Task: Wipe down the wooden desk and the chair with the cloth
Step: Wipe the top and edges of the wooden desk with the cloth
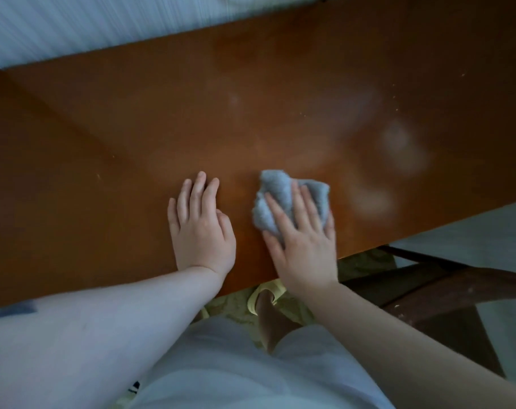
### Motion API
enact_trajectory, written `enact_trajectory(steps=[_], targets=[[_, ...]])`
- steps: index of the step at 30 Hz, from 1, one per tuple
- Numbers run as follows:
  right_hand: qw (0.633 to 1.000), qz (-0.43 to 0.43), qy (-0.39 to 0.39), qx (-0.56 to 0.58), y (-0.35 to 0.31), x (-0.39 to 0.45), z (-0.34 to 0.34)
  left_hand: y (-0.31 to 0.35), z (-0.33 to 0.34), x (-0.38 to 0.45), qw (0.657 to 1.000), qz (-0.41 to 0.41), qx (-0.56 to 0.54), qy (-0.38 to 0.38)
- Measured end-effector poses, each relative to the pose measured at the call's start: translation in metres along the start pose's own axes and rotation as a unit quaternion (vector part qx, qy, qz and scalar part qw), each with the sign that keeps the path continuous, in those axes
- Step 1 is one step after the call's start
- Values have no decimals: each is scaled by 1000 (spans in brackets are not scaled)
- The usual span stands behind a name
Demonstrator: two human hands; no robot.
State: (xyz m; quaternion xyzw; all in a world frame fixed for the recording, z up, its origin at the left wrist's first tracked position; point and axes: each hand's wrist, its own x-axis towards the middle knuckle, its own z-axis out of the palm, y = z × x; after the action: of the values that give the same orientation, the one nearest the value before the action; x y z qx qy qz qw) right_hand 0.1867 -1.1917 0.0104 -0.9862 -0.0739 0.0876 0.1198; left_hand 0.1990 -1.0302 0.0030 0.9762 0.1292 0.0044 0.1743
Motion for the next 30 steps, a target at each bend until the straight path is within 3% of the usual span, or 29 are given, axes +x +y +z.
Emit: enact_trajectory(steps=[3,5,7,9,11,14,16,17,20,22,24,28,30], targets=[[987,-147,-68,-14,-4,32,-11,-1,0,1,1000,1,2,2],[993,-84,-77,9,11,53,-21,-1,-2,2,1000,0,-2,-2],[998,48,-19,25,29,47,-21,0,-2,1,1000,0,0,-8],[996,90,26,-3,27,20,-14,1,-1,0,1000,-3,3,-10],[999,43,14,-6,9,-2,-3,1,0,-1,1000,-3,0,-4],[989,-140,-35,-14,-13,3,6,-2,0,-1,1000,2,-5,-5],[976,-208,-61,-21,-6,30,-3,-2,-2,1,1000,2,-6,-3],[980,-190,-64,-15,3,41,-9,-2,-2,1,1000,1,-8,-2],[1000,13,-8,20,31,42,-17,0,-2,1,1000,-4,-14,-8],[996,86,19,10,23,17,-13,1,-1,1,1000,-5,-14,-11],[999,27,-19,1,1,0,-6,1,-1,0,1000,-2,-17,-10],[972,-216,-89,-22,-14,37,-11,-1,-1,2,1000,3,-23,-21],[974,-203,-102,-20,-2,61,-20,-1,-3,4,999,2,-32,-11]])
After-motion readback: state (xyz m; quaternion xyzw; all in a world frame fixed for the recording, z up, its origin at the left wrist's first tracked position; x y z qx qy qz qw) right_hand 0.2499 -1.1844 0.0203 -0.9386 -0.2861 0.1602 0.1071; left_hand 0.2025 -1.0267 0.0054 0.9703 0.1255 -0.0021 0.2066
